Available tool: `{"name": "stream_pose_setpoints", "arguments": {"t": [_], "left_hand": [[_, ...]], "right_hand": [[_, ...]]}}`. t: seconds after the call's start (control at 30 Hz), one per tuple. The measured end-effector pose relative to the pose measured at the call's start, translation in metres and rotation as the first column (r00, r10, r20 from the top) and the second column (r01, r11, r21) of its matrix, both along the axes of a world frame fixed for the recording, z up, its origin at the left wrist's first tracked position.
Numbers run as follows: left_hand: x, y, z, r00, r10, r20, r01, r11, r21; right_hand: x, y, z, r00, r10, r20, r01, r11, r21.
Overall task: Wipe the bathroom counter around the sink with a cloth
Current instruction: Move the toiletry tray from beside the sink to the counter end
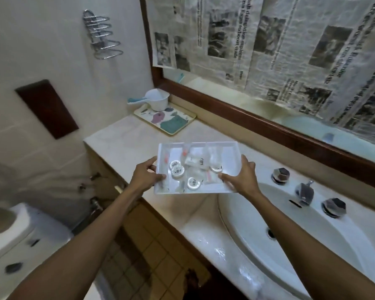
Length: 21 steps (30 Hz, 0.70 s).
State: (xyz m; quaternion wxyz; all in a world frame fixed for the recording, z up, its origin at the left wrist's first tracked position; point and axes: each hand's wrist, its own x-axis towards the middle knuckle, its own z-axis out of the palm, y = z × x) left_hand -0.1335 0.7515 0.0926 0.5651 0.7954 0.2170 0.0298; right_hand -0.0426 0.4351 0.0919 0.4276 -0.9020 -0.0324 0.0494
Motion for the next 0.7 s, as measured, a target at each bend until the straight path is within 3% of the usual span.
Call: {"name": "stream_pose_setpoints", "arguments": {"t": [0.43,0.7], "left_hand": [[0.063,0.172,-0.018,0.96,0.248,-0.132,-0.23,0.963,0.138],[0.078,0.27,-0.042,0.924,0.33,-0.194,-0.312,0.942,0.12]], "right_hand": [[0.131,0.202,-0.023,0.966,0.25,-0.071,-0.248,0.968,0.038],[0.169,0.318,-0.052,0.934,0.346,-0.091,-0.349,0.937,-0.019]]}}
